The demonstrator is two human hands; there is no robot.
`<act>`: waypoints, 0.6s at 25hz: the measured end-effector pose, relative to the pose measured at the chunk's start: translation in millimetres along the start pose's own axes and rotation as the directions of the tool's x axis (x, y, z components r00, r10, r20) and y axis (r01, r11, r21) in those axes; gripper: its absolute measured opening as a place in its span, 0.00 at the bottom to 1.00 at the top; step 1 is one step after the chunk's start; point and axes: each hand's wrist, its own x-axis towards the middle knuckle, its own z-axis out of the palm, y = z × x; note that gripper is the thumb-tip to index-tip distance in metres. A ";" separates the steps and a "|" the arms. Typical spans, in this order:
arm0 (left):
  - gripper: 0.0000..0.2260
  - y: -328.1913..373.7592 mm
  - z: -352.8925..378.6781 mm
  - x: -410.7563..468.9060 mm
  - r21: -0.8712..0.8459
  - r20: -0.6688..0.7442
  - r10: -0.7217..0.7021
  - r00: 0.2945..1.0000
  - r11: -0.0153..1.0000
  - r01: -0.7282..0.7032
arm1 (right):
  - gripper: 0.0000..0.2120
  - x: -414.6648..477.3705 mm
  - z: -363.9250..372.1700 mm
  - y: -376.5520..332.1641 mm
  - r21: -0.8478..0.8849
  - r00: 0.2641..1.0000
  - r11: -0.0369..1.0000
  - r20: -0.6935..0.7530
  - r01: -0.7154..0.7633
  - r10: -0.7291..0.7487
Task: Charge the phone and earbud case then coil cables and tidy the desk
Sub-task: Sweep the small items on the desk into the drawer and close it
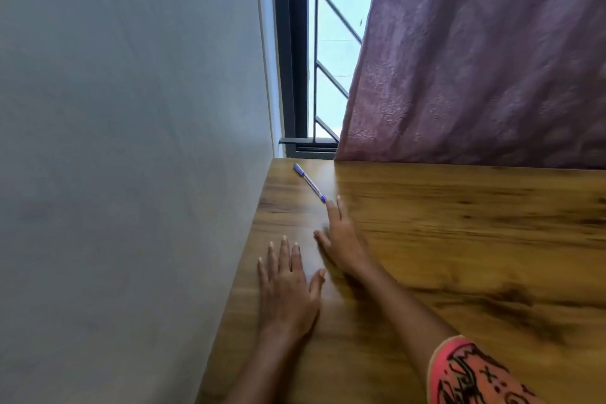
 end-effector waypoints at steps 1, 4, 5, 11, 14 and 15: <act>0.31 -0.6 5.4 3.0 0.008 -0.004 -0.012 1.000 1.000 0.012 | 0.34 15.9 5.0 3.5 -0.026 1.000 1.000 0.018 0.004 -0.004; 0.33 -1.2 16.3 3.9 0.038 -0.022 -0.020 1.000 0.999 0.021 | 0.34 50.9 14.6 13.7 -0.101 0.998 0.995 0.058 0.016 -0.010; 0.33 -1.7 17.5 4.0 0.042 -0.034 -0.023 0.999 0.999 0.025 | 0.32 57.7 16.7 15.6 -0.116 0.998 0.993 0.062 0.024 -0.017; 0.32 -2.0 17.8 3.2 0.030 -0.046 -0.015 0.999 0.999 0.016 | 0.23 63.3 23.3 14.8 -0.170 1.000 0.985 0.018 0.025 -0.022; 0.32 -2.6 17.1 3.4 0.015 -0.047 -0.014 0.999 1.000 0.015 | 0.12 53.4 22.4 13.3 -0.089 0.983 0.995 -0.175 0.040 -0.055; 0.32 -2.6 17.9 3.9 0.015 -0.049 -0.014 0.999 1.000 0.015 | 0.10 49.9 21.4 13.1 -0.086 0.972 0.996 -0.231 0.032 -0.051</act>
